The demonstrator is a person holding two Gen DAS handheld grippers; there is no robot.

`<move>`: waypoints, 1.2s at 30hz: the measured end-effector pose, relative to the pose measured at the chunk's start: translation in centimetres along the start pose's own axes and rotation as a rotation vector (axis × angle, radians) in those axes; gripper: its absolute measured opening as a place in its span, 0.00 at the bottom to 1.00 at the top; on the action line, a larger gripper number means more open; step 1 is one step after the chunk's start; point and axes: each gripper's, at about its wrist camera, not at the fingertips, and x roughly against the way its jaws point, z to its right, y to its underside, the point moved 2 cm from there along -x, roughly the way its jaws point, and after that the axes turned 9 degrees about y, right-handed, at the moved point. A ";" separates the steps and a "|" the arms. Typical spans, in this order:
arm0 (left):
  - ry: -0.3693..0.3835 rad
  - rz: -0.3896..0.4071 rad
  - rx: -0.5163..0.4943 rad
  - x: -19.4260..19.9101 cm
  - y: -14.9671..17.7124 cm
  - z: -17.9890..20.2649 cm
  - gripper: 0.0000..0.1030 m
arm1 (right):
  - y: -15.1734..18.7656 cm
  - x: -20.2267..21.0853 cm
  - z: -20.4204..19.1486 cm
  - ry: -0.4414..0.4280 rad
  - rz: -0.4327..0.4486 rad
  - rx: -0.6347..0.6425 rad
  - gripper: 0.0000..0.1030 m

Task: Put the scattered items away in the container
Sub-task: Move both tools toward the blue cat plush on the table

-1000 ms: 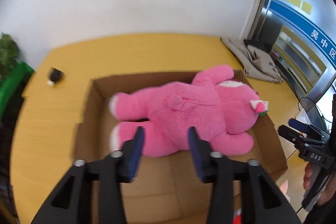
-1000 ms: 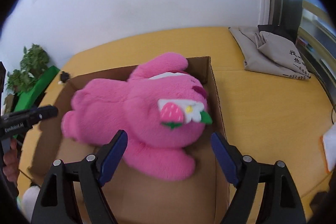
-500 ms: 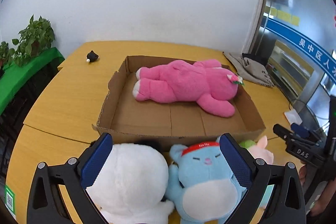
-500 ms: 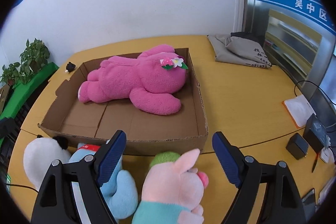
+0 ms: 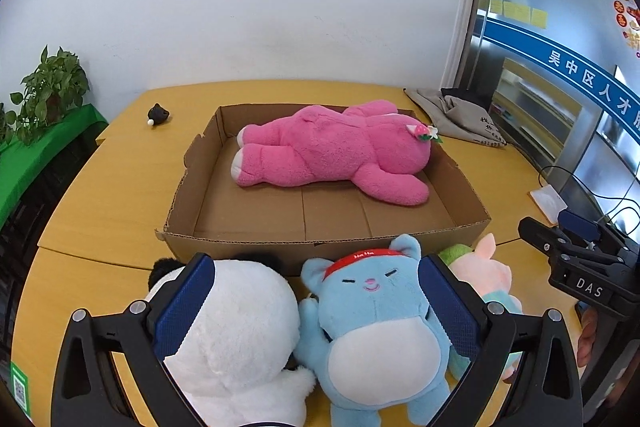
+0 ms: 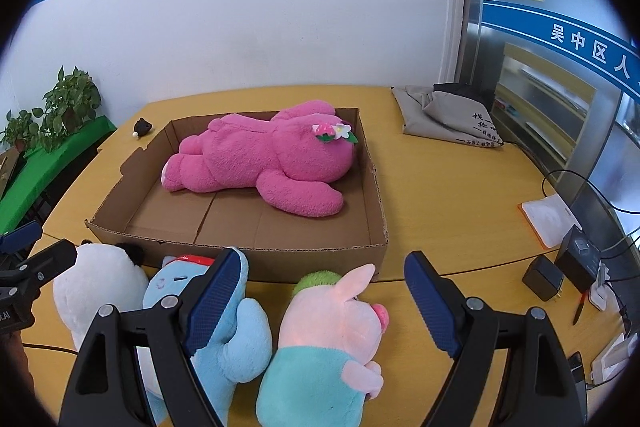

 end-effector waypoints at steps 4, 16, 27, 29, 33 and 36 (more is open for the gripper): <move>0.010 -0.004 -0.006 -0.1 0.3 0.2 1.00 | 0.5 -0.1 -0.5 -0.006 -0.013 0.012 0.82; 0.017 -0.015 0.005 -0.3 0.9 0.0 1.00 | 1.2 -0.4 -1.1 -0.015 -0.030 0.021 0.82; 0.014 -0.036 0.019 -0.7 1.4 -0.5 1.00 | 1.3 -0.1 -1.6 -0.023 -0.026 0.032 0.82; 0.015 -0.043 0.019 -0.8 1.5 -0.4 1.00 | 1.4 -0.1 -1.8 -0.021 -0.029 0.039 0.82; 0.015 -0.045 0.021 -0.8 1.6 -0.4 1.00 | 1.5 0.0 -1.9 -0.024 -0.029 0.040 0.82; 0.015 -0.048 0.023 -0.8 1.6 -0.4 1.00 | 1.6 -0.1 -1.9 -0.027 -0.031 0.041 0.82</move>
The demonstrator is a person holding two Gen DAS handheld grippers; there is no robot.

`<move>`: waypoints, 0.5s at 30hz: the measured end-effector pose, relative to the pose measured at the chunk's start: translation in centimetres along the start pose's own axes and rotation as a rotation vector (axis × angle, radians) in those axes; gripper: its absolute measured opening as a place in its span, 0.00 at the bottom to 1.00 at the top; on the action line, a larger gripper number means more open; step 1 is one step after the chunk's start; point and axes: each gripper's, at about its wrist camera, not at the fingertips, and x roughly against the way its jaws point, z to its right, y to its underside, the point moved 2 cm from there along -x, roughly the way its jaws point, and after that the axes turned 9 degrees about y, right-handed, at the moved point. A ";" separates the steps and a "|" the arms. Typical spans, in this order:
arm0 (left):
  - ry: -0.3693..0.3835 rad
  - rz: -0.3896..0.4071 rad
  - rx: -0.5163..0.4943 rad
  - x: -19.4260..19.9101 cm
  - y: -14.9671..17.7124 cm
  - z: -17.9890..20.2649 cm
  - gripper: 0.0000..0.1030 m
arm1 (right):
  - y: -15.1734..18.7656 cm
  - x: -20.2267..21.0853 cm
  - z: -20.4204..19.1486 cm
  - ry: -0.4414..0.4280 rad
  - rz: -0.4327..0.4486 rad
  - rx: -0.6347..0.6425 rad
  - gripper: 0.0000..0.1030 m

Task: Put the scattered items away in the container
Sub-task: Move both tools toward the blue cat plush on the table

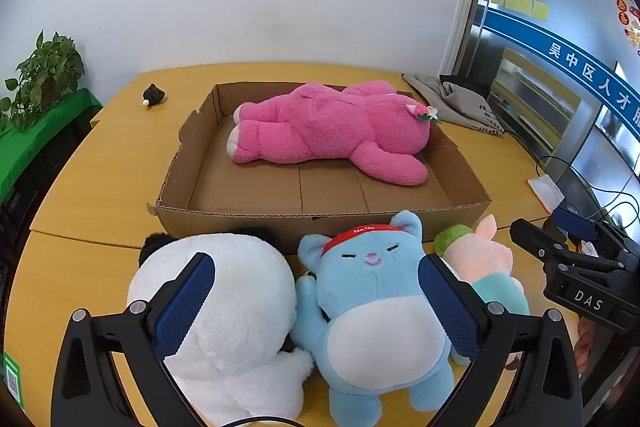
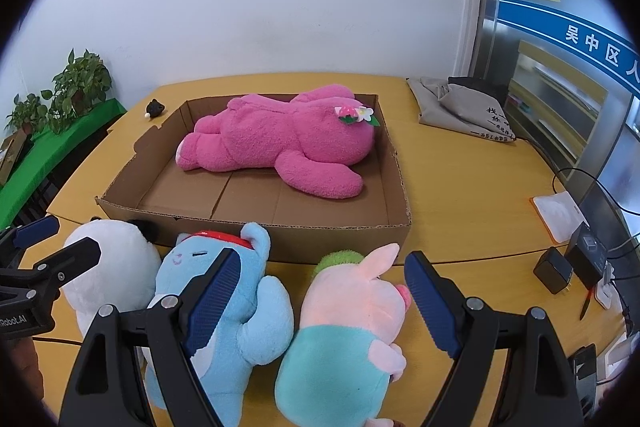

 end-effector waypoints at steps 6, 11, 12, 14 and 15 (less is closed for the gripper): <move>0.003 0.003 0.004 0.1 0.1 0.0 1.00 | 0.0 -0.1 -0.1 -0.004 -0.001 -0.004 0.82; 0.003 0.000 -0.002 0.0 0.1 0.1 1.00 | 0.0 -0.2 0.0 -0.007 -0.002 -0.009 0.82; 0.004 -0.001 -0.001 0.0 0.1 0.1 1.00 | 0.0 -0.2 0.0 -0.007 -0.003 -0.009 0.82; 0.005 -0.002 0.001 -0.1 0.1 0.0 1.00 | 0.1 -0.3 0.0 -0.007 -0.006 -0.009 0.82; 0.005 -0.003 0.002 -0.1 0.1 0.0 1.00 | 0.1 -0.3 0.0 -0.007 -0.006 -0.008 0.82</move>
